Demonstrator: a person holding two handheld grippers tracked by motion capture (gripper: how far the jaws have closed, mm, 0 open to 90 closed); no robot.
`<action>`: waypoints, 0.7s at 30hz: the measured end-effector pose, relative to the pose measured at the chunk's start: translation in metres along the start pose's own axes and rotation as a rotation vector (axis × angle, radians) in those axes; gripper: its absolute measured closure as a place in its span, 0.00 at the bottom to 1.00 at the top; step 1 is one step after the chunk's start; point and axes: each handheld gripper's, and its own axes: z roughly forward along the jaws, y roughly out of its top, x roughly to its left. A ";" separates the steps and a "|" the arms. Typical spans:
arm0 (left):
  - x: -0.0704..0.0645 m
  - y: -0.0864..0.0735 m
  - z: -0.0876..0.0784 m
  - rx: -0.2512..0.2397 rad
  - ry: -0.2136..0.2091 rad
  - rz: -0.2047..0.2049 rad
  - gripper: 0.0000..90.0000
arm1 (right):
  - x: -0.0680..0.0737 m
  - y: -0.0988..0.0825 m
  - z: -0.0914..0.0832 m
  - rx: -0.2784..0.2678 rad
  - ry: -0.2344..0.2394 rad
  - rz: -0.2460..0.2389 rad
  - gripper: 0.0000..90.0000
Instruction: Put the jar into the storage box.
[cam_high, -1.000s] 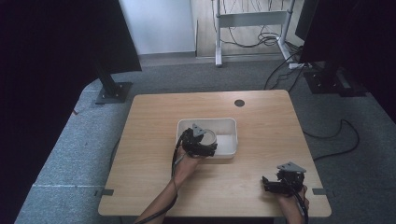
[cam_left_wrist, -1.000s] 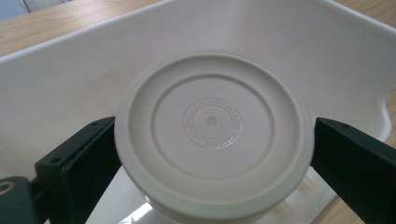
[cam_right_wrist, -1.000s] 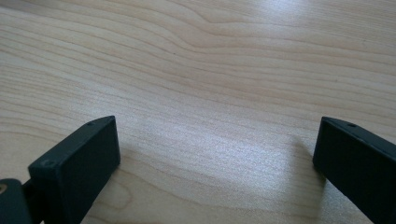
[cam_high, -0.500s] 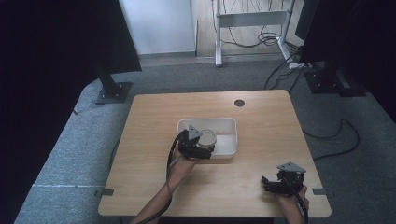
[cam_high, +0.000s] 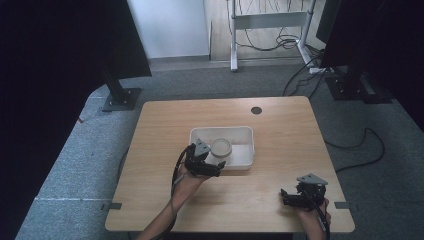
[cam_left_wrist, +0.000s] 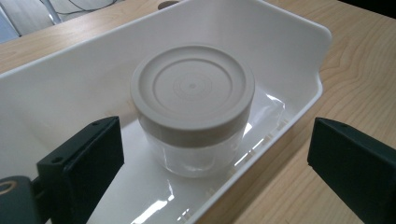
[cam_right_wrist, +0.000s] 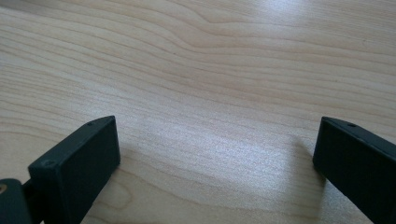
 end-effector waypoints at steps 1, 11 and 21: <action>0.000 -0.001 -0.002 -0.002 -0.003 -0.002 0.04 | 0.000 0.000 0.000 0.000 0.000 0.000 0.00; 0.002 -0.011 -0.017 -0.025 -0.022 0.002 0.04 | 0.000 0.000 0.000 0.000 0.000 -0.001 0.00; 0.006 -0.025 -0.032 -0.040 -0.033 -0.005 0.04 | 0.000 0.000 0.000 0.000 0.000 -0.001 0.00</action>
